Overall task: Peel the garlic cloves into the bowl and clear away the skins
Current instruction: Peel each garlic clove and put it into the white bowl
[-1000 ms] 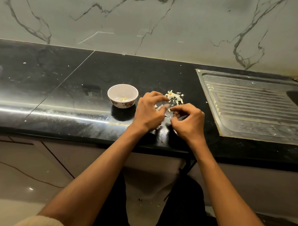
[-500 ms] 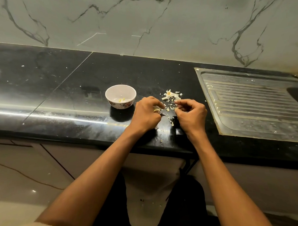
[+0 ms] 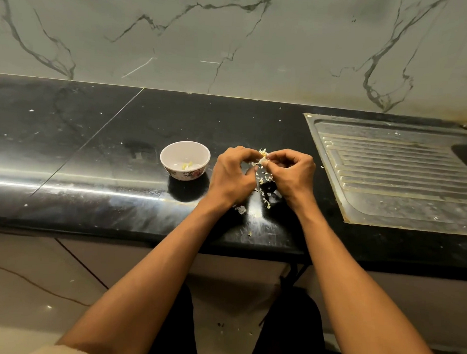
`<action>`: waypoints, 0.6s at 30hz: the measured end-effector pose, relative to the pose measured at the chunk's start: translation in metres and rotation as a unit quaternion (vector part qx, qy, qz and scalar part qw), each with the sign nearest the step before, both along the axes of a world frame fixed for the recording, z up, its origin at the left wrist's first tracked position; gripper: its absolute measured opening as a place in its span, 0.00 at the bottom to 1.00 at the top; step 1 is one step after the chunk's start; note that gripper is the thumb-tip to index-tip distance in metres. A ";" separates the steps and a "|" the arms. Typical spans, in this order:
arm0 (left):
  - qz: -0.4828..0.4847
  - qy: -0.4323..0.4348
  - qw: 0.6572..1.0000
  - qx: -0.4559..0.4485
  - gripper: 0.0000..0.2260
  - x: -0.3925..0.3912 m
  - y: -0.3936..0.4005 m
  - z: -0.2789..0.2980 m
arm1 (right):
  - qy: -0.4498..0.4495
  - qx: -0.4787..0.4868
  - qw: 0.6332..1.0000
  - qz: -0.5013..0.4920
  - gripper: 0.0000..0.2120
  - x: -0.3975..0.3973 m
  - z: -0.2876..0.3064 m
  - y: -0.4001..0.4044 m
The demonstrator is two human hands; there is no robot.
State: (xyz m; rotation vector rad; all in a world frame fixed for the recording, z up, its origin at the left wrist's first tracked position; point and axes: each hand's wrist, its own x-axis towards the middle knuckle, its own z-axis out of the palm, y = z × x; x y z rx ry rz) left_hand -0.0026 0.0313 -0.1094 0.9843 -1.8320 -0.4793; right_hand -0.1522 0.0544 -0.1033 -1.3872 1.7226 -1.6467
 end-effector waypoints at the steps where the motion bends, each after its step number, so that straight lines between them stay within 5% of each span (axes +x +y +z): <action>1: -0.007 0.002 1.000 0.013 0.10 0.000 -0.001 0.000 | -0.008 -0.003 1.000 -0.001 0.07 -0.001 0.000 0.000; 5: -0.027 0.023 0.997 0.069 0.14 0.005 0.002 0.003 | -0.035 0.002 0.999 0.014 0.07 -0.002 -0.003 0.002; 10: -0.033 0.002 0.994 0.102 0.22 0.007 0.007 0.009 | 0.046 0.047 0.998 0.021 0.09 0.002 -0.006 0.004; 18: -0.044 -0.008 0.991 0.123 0.19 0.008 0.005 0.005 | 0.061 0.027 0.997 -0.025 0.05 0.002 -0.007 0.000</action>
